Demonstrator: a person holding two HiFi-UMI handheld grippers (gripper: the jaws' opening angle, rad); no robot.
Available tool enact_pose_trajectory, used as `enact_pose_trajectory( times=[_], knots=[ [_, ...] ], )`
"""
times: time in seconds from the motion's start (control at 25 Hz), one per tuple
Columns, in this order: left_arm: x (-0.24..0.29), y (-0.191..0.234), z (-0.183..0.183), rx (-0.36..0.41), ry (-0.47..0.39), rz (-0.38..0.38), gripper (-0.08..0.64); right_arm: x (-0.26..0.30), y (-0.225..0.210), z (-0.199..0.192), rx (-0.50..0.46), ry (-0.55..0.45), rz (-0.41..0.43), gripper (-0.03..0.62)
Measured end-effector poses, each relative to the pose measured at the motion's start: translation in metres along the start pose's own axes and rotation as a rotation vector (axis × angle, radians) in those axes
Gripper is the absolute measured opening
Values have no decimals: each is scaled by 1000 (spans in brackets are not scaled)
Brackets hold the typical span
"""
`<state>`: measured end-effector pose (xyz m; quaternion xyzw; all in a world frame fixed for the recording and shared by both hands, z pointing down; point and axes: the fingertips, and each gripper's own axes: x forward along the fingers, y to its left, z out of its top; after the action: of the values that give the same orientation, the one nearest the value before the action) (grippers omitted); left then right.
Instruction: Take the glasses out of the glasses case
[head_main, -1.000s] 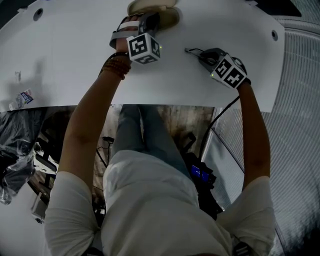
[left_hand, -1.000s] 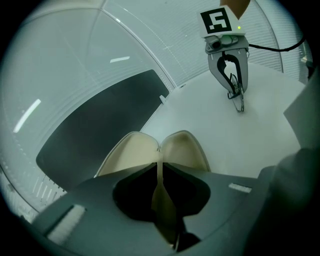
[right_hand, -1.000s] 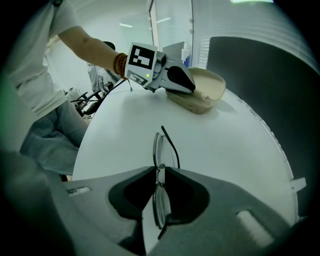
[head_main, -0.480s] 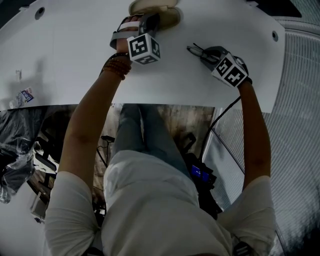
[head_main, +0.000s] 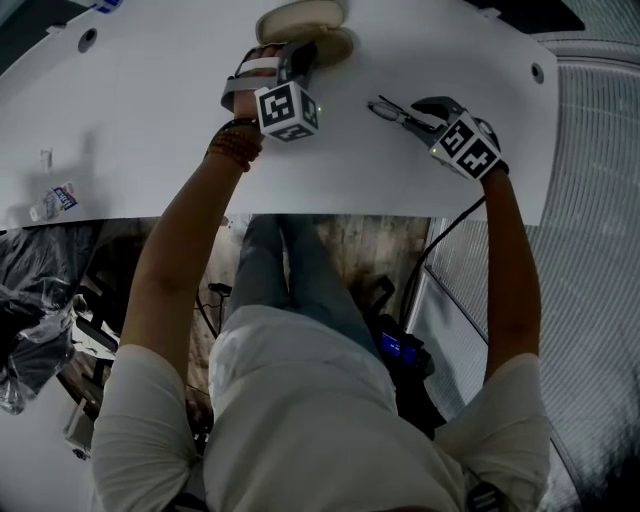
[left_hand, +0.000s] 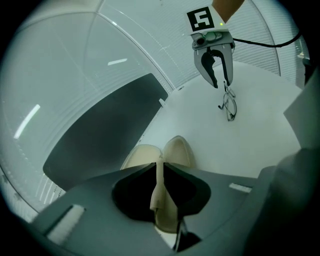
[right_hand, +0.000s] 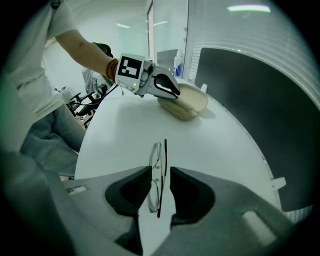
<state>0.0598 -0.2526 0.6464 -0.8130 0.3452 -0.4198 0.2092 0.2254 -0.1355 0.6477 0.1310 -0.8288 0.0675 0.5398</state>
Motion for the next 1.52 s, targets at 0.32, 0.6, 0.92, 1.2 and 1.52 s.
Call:
enact_pose_trajectory(
  times=[0.32, 0.6, 0.92, 1.2, 1.52],
  knots=[
    [-31, 30, 23, -49, -24, 30, 52, -44, -14, 23, 26, -71, -108, 110],
    [-73, 59, 51, -97, -67, 54, 52, -94, -29, 56, 52, -160, -249, 58],
    [-135, 81, 74, -256, -117, 75, 46, -151, -30, 107, 157, -369, -419, 3],
    [-182, 118, 98, -410, -202, 106, 10, -190, -15, 158, 281, -541, -540, 3],
    [-244, 145, 123, -544, -321, 129, 3, -242, 10, 206, 432, -759, -608, 3]
  ],
)
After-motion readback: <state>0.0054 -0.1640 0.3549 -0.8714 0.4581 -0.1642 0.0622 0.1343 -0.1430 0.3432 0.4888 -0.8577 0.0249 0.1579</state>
